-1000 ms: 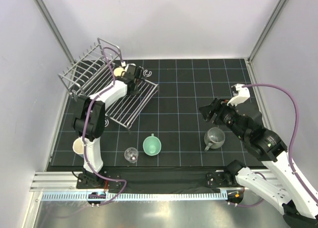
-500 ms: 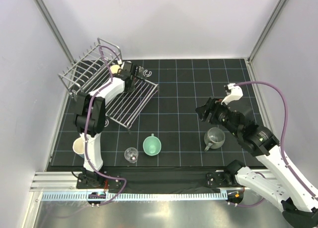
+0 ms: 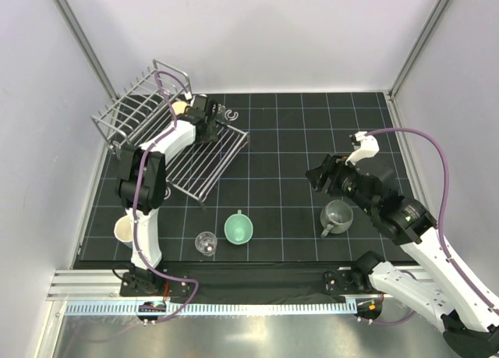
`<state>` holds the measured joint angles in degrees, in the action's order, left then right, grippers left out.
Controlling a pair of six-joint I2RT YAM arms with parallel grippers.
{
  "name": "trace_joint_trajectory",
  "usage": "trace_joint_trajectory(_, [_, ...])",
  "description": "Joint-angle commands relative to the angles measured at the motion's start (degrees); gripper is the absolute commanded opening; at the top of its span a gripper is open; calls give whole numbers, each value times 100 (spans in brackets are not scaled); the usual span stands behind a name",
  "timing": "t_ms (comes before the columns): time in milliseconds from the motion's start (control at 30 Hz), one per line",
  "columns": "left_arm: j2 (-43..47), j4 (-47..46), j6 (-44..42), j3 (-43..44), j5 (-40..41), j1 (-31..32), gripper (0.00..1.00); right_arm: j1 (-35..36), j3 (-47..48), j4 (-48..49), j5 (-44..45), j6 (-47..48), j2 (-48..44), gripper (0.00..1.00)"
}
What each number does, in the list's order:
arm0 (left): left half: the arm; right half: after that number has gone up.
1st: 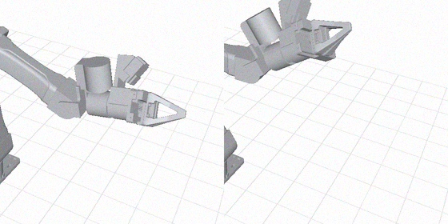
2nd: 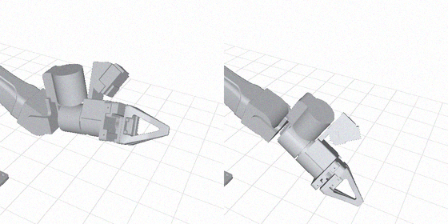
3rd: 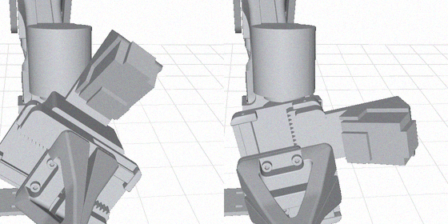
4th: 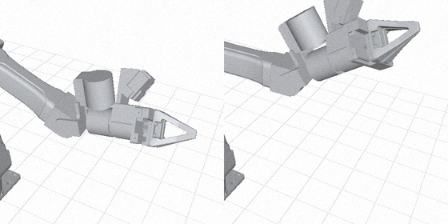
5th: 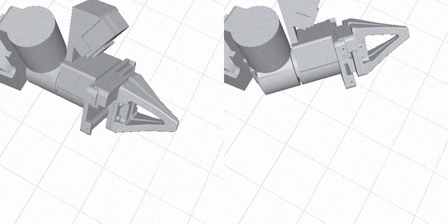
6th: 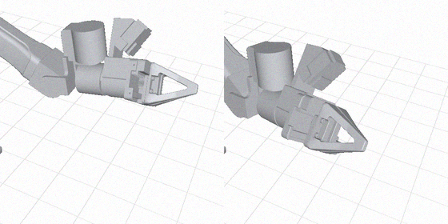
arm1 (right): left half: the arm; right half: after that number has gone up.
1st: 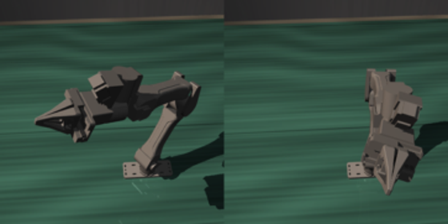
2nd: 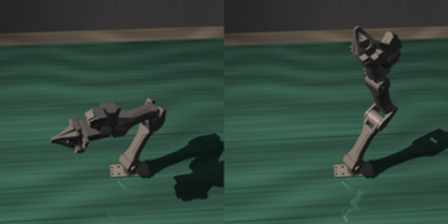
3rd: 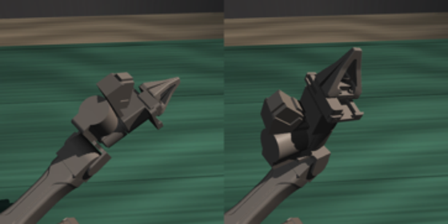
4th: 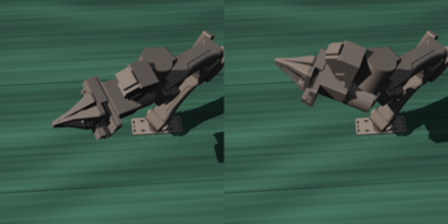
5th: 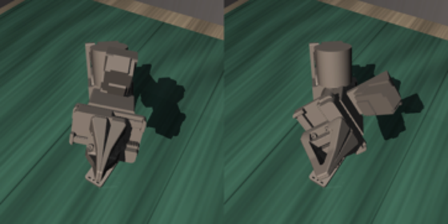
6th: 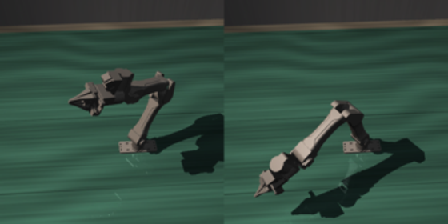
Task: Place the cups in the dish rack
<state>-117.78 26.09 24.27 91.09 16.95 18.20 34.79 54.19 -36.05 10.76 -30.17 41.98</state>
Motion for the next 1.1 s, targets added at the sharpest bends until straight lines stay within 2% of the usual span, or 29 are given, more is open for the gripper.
trace_joint_trajectory(0, [140,-16,121,199,-139,-35,59,28,65,-7,-31,-68,-40,72])
trace_joint_trajectory(133, [413,45,236,129,-297,0,64,28,205,-340,145,-111,135,72])
trace_joint_trajectory(300, [905,125,446,-126,-499,61,64,11,460,-1060,724,-419,460,72])
trace_joint_trajectory(500, [1687,72,833,-723,-1290,149,64,20,513,-1685,1270,-901,768,72])
trace_joint_trajectory(700, [2408,-313,1422,-1277,-2458,342,64,20,522,-1914,1244,-1289,1251,73])
trace_joint_trajectory(967, [3374,-789,1949,-2165,-3426,606,65,2,575,-2160,1077,-1043,1848,79])
trace_joint_trajectory(1067, [3744,-982,2116,-2472,-3812,606,66,-16,557,-2309,1278,-929,2130,80])
